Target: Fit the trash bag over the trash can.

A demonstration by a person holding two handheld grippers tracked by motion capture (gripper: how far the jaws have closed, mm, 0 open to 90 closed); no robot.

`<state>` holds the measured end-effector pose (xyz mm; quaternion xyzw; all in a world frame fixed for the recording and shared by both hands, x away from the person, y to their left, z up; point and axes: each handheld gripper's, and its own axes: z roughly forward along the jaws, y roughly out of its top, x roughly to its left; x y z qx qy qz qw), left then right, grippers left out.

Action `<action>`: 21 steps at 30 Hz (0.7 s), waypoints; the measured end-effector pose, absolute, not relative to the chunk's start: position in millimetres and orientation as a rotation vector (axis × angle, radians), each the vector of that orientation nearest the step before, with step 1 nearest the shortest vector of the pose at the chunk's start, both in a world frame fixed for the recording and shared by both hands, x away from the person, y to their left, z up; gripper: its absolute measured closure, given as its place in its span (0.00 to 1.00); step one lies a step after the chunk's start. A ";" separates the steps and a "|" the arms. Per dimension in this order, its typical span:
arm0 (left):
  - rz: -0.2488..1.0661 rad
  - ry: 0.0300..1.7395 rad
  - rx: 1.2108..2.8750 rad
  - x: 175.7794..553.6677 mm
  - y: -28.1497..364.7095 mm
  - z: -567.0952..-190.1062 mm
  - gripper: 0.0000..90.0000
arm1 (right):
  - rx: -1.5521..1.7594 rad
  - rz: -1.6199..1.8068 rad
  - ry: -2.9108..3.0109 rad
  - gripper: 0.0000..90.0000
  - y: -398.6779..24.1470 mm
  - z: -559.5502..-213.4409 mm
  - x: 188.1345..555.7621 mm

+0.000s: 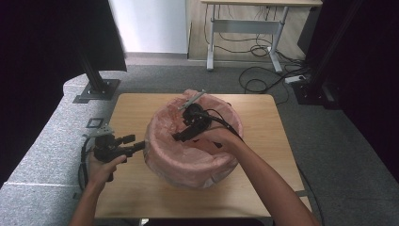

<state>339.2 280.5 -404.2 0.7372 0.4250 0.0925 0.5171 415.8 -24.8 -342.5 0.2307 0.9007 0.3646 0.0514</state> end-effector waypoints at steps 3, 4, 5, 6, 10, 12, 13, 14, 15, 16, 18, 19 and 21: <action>0.224 1.022 1.763 338.7 281.5 -403.2 0.37 | 0.690 1.127 2.710 0.27 -28.7 -337.9 413.3; 0.225 1.023 1.760 338.7 282.0 -403.0 0.37 | 0.697 1.143 2.699 0.26 -30.8 -335.1 412.0; 0.224 1.025 1.756 338.6 282.3 -402.8 0.37 | 0.696 1.152 2.687 0.27 -33.3 -331.9 410.5; 0.223 1.026 1.753 338.8 282.5 -402.7 0.37 | 0.686 1.161 2.675 0.27 -36.3 -328.9 409.2; 0.227 1.022 1.752 338.8 281.2 -400.9 0.37 | 0.679 1.211 2.623 0.27 -49.5 -316.2 401.6; 0.228 1.022 1.752 338.5 281.4 -400.5 0.37 | 0.666 1.245 2.600 0.27 -57.9 -307.9 396.4; 0.231 1.024 1.751 338.3 282.2 -400.3 0.37 | 0.658 1.263 2.582 0.27 -62.5 -303.9 393.5; 0.229 1.028 1.745 338.0 283.1 -400.1 0.37 | 0.649 1.276 2.569 0.27 -67.5 -299.9 390.8; 0.230 1.029 1.739 337.8 284.3 -399.8 0.37 | 0.637 1.287 2.553 0.27 -72.8 -296.2 388.1; 0.233 1.032 1.735 337.4 285.7 -399.3 0.37 | 0.627 1.296 2.538 0.27 -78.7 -293.1 385.5; 0.237 1.034 1.731 337.1 287.7 -398.7 0.37 | 0.624 1.324 2.509 0.27 -92.1 -288.0 381.5; 0.238 1.035 1.729 337.1 289.0 -398.4 0.37 | 0.628 1.336 2.493 0.27 -99.6 -286.0 379.7; 0.241 1.039 1.723 337.1 291.2 -398.0 0.37 | 0.633 1.364 2.462 0.27 -115.4 -283.3 375.9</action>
